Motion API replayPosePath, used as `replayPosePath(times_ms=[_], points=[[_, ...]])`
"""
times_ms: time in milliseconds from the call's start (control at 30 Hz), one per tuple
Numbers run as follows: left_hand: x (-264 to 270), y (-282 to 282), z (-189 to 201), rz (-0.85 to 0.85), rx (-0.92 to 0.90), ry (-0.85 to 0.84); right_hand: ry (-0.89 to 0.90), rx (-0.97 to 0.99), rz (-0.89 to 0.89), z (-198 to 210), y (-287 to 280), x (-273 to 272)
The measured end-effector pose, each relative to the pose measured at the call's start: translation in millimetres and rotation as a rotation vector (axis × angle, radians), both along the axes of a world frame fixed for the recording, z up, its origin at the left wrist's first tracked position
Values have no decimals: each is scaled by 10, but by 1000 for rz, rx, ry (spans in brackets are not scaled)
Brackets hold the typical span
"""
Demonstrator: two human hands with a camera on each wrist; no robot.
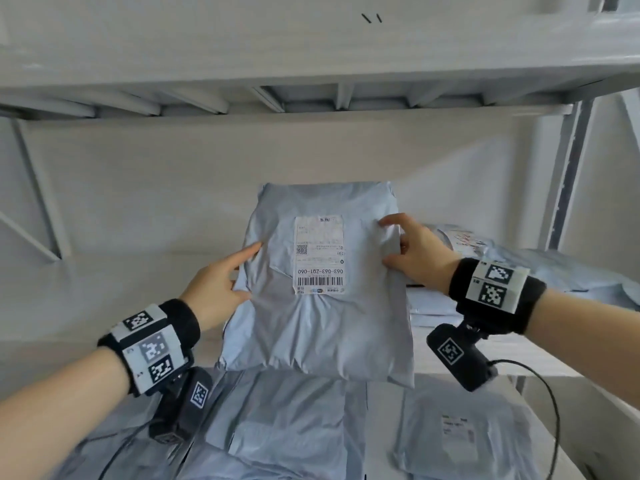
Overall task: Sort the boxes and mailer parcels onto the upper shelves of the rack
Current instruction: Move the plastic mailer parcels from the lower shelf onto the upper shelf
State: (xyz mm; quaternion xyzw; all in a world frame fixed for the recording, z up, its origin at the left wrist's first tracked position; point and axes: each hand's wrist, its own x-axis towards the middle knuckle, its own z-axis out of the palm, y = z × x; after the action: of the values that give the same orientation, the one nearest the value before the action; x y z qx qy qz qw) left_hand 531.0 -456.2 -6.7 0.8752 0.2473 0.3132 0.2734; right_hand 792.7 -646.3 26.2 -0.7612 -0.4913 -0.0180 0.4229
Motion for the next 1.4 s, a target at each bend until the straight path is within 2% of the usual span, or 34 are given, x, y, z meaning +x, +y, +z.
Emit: replayPosePath(times_ms=[200, 433, 500, 600, 767, 933, 1033, 1133, 1300, 1400], points=[[588, 519, 170, 97, -84, 151, -1, -180, -16, 119, 667, 558], [1034, 754, 189, 105, -394, 169, -155, -488, 39, 85, 1021, 816], [1084, 760, 174, 79, -462, 231, -209, -547, 55, 64, 1045, 801], [1117, 809, 166, 25, -471, 406, -272, -659, 46, 66, 1061, 780], [1165, 844, 102, -30, -368, 669, -256, -876, 20, 12, 1071, 720], [1157, 803, 145, -56, -109, 772, -338, -908, -77, 13, 1006, 550], [1139, 711, 196, -7, 137, 845, -448, -923, -87, 73, 924, 434], [1095, 595, 232, -3, 308, 744, -559, -874, -78, 154, 776, 275], [978, 241, 219, -243, 376, 325, -791, -694, -73, 399, 413, -54], [857, -36, 91, -422, 338, 172, -910, -546, -44, 529, 173, -315]])
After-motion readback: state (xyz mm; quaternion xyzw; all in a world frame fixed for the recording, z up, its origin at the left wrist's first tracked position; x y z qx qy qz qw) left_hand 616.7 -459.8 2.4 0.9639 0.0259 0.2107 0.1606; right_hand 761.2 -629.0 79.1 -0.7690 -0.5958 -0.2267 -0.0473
